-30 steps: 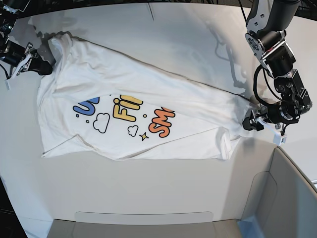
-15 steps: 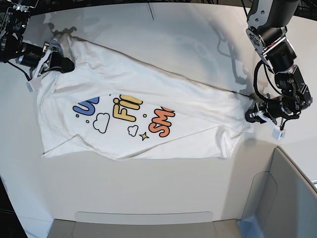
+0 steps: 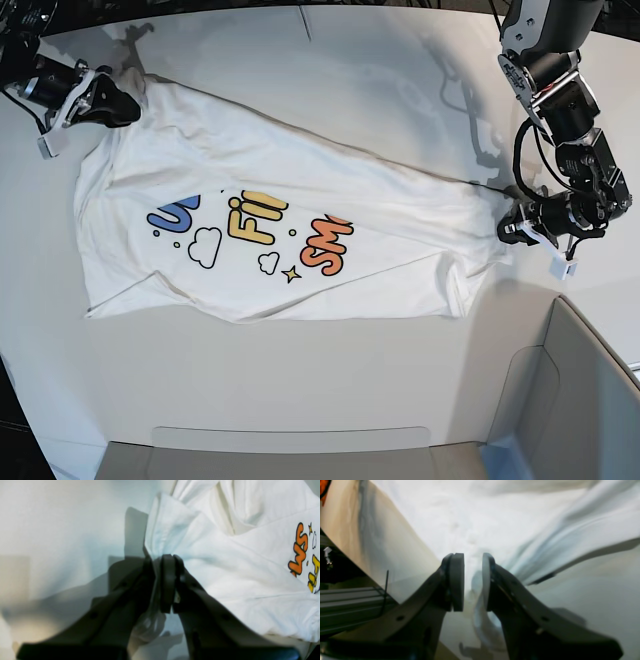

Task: Layout the t-shirt on the table in an organized manner, then fold the t-shirt properly
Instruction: 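Grasp the folded edge with both grippers and hold it taut, then pull the held shirt edge with both grippers apart to stretch it flat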

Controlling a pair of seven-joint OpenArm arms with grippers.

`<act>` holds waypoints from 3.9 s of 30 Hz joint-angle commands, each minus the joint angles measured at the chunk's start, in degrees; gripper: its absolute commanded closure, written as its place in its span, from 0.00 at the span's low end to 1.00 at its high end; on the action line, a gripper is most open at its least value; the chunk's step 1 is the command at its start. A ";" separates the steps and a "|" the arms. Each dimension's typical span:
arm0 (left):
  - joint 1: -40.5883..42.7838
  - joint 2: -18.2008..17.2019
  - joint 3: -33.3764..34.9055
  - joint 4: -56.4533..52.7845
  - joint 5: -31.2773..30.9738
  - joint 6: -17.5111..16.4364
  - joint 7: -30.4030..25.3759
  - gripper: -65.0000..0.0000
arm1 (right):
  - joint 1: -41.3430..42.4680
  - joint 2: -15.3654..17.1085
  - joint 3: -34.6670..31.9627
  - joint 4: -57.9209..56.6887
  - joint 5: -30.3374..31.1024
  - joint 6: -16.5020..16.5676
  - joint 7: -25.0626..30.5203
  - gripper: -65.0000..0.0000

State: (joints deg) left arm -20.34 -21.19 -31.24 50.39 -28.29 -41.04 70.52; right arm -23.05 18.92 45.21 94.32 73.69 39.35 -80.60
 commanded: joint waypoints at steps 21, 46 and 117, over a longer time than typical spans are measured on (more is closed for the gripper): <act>0.78 -0.13 0.34 -0.50 6.10 1.04 6.80 0.89 | 0.15 0.91 0.72 -4.70 8.29 0.65 0.60 0.79; 0.78 -0.04 0.34 -0.50 6.10 1.04 6.97 0.89 | 0.67 1.26 6.00 -8.21 0.73 0.65 0.60 0.79; 26.98 1.10 0.61 24.29 6.10 1.04 9.48 0.95 | 37.16 10.31 -6.57 -27.03 -24.06 0.65 0.60 1.00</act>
State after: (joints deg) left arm 4.27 -19.90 -30.81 75.99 -32.58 -41.36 70.28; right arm 13.47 27.59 38.13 66.48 49.43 39.33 -80.31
